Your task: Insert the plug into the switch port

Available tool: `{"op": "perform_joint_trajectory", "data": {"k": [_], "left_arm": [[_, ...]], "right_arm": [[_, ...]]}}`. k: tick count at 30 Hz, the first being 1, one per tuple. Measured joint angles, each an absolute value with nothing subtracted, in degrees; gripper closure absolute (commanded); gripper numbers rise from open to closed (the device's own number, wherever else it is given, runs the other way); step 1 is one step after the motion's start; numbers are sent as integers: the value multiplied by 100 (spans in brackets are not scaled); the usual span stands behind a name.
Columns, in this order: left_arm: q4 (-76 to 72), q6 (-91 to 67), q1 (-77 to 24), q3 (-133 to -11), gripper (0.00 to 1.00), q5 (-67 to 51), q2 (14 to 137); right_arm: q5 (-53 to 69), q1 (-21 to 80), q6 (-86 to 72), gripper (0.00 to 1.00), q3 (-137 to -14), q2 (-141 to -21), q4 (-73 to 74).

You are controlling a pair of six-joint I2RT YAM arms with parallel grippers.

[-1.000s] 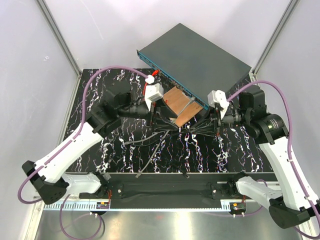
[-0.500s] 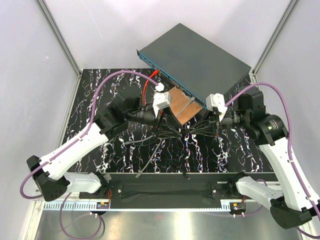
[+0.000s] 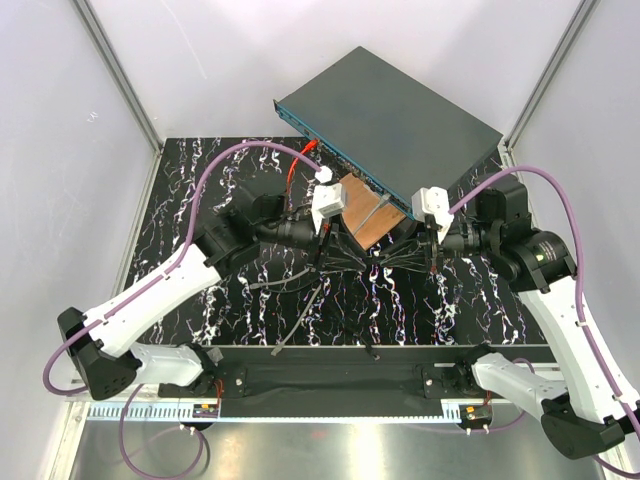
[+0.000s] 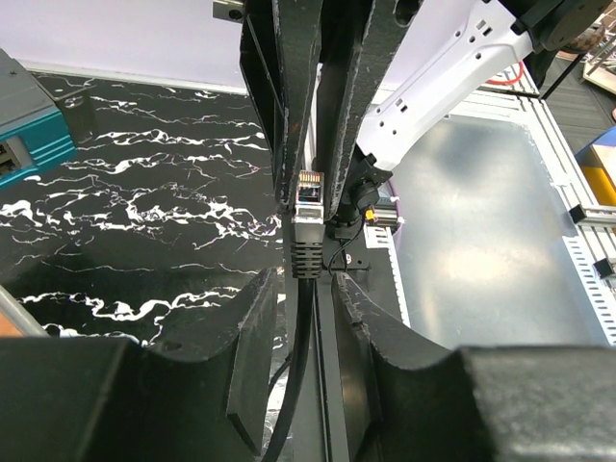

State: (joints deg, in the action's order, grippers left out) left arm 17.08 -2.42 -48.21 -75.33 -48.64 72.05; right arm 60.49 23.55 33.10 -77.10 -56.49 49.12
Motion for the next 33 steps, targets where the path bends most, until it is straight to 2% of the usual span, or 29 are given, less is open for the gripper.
{"op": "perform_joint_trajectory", "data": {"k": [8, 15, 16, 17, 18, 19, 20, 22, 24, 29, 33], "left_arm": [[1756, -191, -4856, -7476, 68, -4838, 7229], [1796, -128, -4860, -7441, 90, -4751, 7249], [1798, -119, -4862, -7441, 99, -4751, 7249], [1802, -121, -4869, -7441, 100, -4744, 7249], [1813, -128, -4869, -7441, 100, -4718, 7249], [1828, -137, -4869, -7441, 100, -4692, 7249], [1841, -143, -4869, -7441, 100, -4637, 7249], [1962, -150, -4869, -7443, 100, -4429, 7249], [2189, -161, -4871, -7446, 100, -4099, 7260], [3033, -235, -4895, -7599, 100, -3131, 7544], [3461, -338, -5151, -7634, 100, -2043, 7699]], "right_arm": [[6038, 2364, 3273, 100, -7677, -5636, 4864], [5937, 2364, 3271, 100, -7625, -5607, 4810], [5922, 2364, 3271, 97, -7614, -5603, 4801], [5905, 2364, 3247, 88, -7603, -5599, 4781], [5887, 2364, 3199, 54, -7590, -5590, 4759], [5850, 2364, 3118, 38, -7570, -5581, 4740], [5774, 2368, 3050, 28, -7555, -5579, 4727], [5627, 2370, 2875, 17, -7513, -5579, 4661], [5293, 2373, 2508, 14, -7373, -5535, 4456], [4195, 2377, 1413, 0, -6709, -5168, 4060], [3249, 2375, 246, 0, -6626, -4936, 3951]]}}
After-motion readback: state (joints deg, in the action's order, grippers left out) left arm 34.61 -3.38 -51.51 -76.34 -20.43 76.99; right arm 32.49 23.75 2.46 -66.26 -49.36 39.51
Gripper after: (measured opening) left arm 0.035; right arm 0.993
